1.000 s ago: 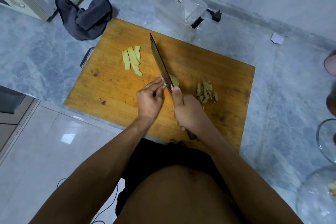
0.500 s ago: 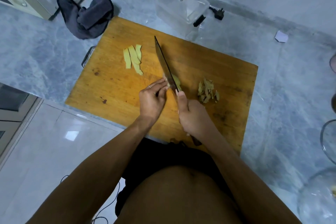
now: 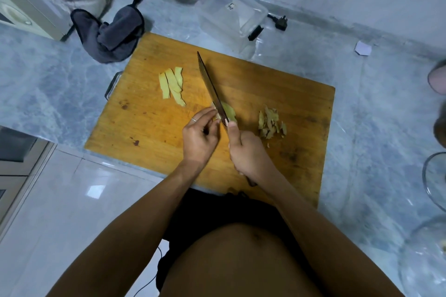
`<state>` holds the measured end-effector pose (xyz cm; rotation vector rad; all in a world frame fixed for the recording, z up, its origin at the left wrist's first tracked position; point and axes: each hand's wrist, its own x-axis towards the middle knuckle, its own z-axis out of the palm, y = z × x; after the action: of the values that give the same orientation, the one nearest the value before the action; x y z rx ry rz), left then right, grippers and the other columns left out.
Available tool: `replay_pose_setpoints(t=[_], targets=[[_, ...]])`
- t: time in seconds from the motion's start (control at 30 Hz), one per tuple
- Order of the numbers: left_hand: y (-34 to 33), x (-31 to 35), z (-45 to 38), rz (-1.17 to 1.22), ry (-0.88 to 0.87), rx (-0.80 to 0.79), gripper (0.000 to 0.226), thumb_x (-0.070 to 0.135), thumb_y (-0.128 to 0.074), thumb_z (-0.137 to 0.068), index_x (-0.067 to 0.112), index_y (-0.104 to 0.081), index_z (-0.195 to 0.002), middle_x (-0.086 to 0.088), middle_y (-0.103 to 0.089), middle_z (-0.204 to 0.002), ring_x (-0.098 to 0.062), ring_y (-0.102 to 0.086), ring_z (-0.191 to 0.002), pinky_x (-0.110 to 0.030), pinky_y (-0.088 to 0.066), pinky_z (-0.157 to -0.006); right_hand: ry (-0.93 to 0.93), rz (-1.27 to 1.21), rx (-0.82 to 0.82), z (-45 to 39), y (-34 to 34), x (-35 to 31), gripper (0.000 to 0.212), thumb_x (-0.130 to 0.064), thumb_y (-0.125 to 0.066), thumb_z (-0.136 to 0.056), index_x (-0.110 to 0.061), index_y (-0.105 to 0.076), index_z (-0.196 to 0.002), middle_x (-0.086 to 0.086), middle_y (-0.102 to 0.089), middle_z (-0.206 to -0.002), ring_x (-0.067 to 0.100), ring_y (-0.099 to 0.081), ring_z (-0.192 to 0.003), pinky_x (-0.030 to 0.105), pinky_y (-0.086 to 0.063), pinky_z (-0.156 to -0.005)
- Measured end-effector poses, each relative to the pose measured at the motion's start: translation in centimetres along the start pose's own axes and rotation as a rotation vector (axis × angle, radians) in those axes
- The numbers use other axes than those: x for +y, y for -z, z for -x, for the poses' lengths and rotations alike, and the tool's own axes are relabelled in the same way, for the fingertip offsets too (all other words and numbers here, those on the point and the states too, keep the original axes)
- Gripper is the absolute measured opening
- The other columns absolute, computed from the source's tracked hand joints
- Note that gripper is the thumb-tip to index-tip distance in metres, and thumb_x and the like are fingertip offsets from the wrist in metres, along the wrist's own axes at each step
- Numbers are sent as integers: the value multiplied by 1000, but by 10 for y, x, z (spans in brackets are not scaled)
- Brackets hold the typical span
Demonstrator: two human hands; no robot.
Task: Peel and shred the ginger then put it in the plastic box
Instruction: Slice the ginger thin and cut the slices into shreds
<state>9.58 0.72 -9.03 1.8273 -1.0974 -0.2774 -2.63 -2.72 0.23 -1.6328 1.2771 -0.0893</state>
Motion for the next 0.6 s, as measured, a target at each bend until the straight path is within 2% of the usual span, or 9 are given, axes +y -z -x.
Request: replay_pose_setpoints(t=[0.13,0.33,0.6], targets=[[-2,0,1,22,14,10,24,9,-69,-83,3,-75,-105,-8,-71,-115,-8,-63,-107,-16,-49,-93,1,-21,0,3,0,0,62,-48,-23,-107,-23,-44,-54,-3,-44,-52,12,-41,-50,44,-52,-78],[-3,-1,3,37,22,2,20,8,-72,-84,3,-75,-103,-7,-71,-114,-15,-66,-105,-26,-54,-89,-61,-61,-19,4,10,5,67,-60,-23,-102,-13,-55,-67,5,-55,-60,20,-53,-52,41,-50,-66],[-2,-2,3,59,67,-19,24,15,-69,-87,3,-75,-107,-7,-70,-117,-17,-66,-109,-37,-57,-89,22,2,-14,21,17,1,66,-58,-22,-102,-14,-52,-63,3,-54,-54,17,-51,-48,43,-52,-65]])
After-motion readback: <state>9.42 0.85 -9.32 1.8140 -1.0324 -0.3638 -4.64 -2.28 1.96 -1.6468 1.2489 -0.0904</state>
